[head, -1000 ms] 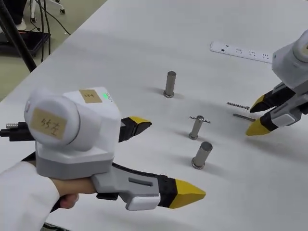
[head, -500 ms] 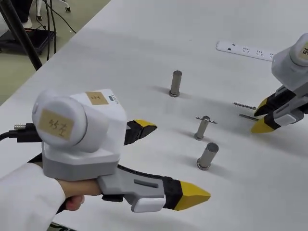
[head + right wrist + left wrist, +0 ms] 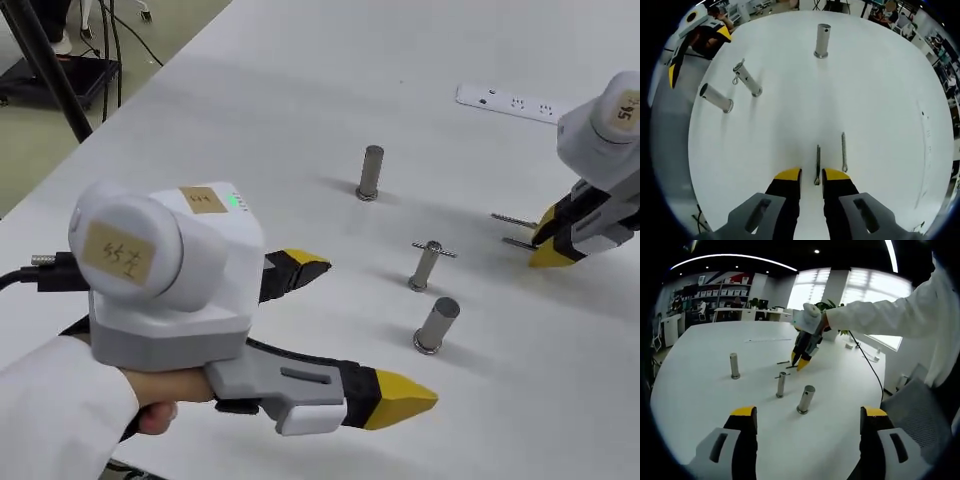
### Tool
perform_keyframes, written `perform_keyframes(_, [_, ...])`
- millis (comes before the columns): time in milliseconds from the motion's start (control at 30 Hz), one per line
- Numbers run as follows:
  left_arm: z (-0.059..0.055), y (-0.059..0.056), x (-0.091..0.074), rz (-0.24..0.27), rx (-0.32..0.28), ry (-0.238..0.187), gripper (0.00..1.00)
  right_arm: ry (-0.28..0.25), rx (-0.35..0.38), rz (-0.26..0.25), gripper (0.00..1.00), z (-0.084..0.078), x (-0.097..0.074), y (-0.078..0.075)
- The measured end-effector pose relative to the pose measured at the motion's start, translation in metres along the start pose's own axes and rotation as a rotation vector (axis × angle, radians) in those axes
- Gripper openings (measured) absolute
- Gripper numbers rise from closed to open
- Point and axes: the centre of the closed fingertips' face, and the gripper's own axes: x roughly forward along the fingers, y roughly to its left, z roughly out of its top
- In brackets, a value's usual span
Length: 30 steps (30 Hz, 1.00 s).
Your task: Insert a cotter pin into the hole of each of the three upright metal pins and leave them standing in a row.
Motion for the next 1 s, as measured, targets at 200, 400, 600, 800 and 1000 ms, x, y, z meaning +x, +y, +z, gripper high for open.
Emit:
perform_keyframes(200, [-0.002, -0.001, 0.001, -0.005, -0.004, 0.003, 0.81, 0.034, -0.021, 0.007, 0.11, -0.001, 0.001, 0.0])
perform_keyframes(400, [0.0, 0.001, 0.001, 0.004, -0.001, -0.011, 0.82, 0.072, -0.033, 0.014, 0.11, -0.002, 0.003, -0.001])
perform_keyframes(600, [0.001, 0.003, 0.0, 0.008, -0.008, -0.02, 0.82, 0.12, -0.025, 0.018, 0.11, -0.001, 0.003, 0.0])
perform_keyframes(800, [0.0, 0.001, 0.0, -0.001, -0.016, -0.023, 0.81, 0.128, -0.018, 0.011, 0.07, -0.001, 0.003, -0.003])
perform_keyframes(1000, [0.0, 0.001, 0.0, -0.004, -0.014, -0.023, 0.8, 0.147, -0.039, -0.038, 0.0, -0.002, 0.004, -0.012])
